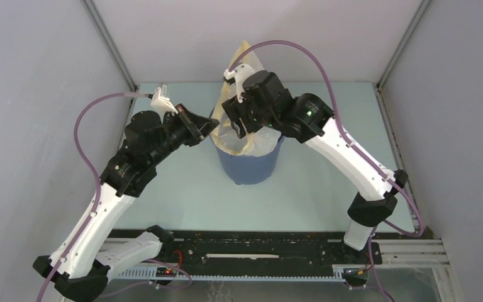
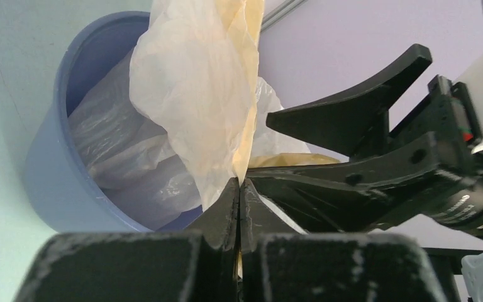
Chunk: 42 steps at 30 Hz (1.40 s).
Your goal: Put the trash bags into the trash bin
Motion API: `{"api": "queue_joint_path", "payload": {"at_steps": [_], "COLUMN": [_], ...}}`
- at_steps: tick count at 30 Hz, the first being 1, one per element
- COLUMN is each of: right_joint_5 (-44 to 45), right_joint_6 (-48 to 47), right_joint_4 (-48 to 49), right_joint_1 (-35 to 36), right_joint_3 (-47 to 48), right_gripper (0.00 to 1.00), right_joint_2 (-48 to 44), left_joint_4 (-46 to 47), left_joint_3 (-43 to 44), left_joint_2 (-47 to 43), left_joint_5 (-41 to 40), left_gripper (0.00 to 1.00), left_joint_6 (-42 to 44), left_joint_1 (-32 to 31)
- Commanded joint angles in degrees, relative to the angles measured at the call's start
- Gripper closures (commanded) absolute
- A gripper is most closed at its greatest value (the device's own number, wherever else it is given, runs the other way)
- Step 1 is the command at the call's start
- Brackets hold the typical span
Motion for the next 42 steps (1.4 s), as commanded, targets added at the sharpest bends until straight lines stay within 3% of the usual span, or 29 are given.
{"api": "queue_joint_path", "payload": {"at_steps": [1, 8, 9, 13, 15, 16, 19, 27, 33, 35, 42], "right_joint_5": [11.78, 17.21, 17.23, 17.94, 16.30, 15.34, 11.22, -16.95, -20.56, -20.88, -21.36], "right_joint_6": [-4.61, -4.63, -4.55, -3.67, -2.11, 0.18, 6.38, 28.06, 23.57, 22.47, 18.24], "right_joint_4": [0.96, 0.76, 0.74, 0.93, 2.06, 3.14, 8.42, 41.91, 38.21, 37.52, 29.54], "right_joint_1": [2.93, 5.13, 5.13, 5.00, 4.54, 4.09, 1.27, -19.17, -21.92, -21.92, -22.03], "right_joint_3": [3.17, 1.90, 1.86, 2.34, 2.25, 2.10, -3.60, -46.37, -52.26, -52.05, -44.79], "right_gripper": [0.29, 0.24, 0.30, 0.82, 0.97, 1.00, 1.00, 1.00, 1.00, 0.91, 0.43], "right_joint_2": [0.57, 0.83, 0.52, -0.77, -2.39, -3.36, -8.53, -33.17, -36.32, -37.00, -35.44], "left_joint_4": [3.91, 4.57, 4.45, 3.90, 3.67, 3.65, 3.81, 6.99, 14.44, 15.53, 17.79], "left_joint_3": [-1.77, -3.51, -3.74, -4.58, -5.42, -6.02, -8.46, -21.89, -31.51, -30.84, -27.42], "left_joint_2": [-1.42, -3.17, -3.46, -4.11, -4.55, -4.92, -6.36, -12.71, -17.47, -17.52, -15.70], "left_joint_5": [1.24, 0.13, 0.05, -0.70, -1.52, -1.68, -1.80, -1.82, 1.90, 2.99, 8.24], "left_gripper": [1.00, 1.00, 1.00, 1.00, 1.00, 1.00, 1.00, 1.00, 1.00, 1.00, 1.00], "left_joint_6": [-1.98, -2.42, -2.50, -3.11, -4.02, -4.69, -6.71, -14.92, -20.15, -18.62, -14.61], "left_joint_1": [0.47, 0.89, 1.07, 1.87, 2.42, 2.84, 4.48, 9.63, 11.68, 11.69, 11.69]}}
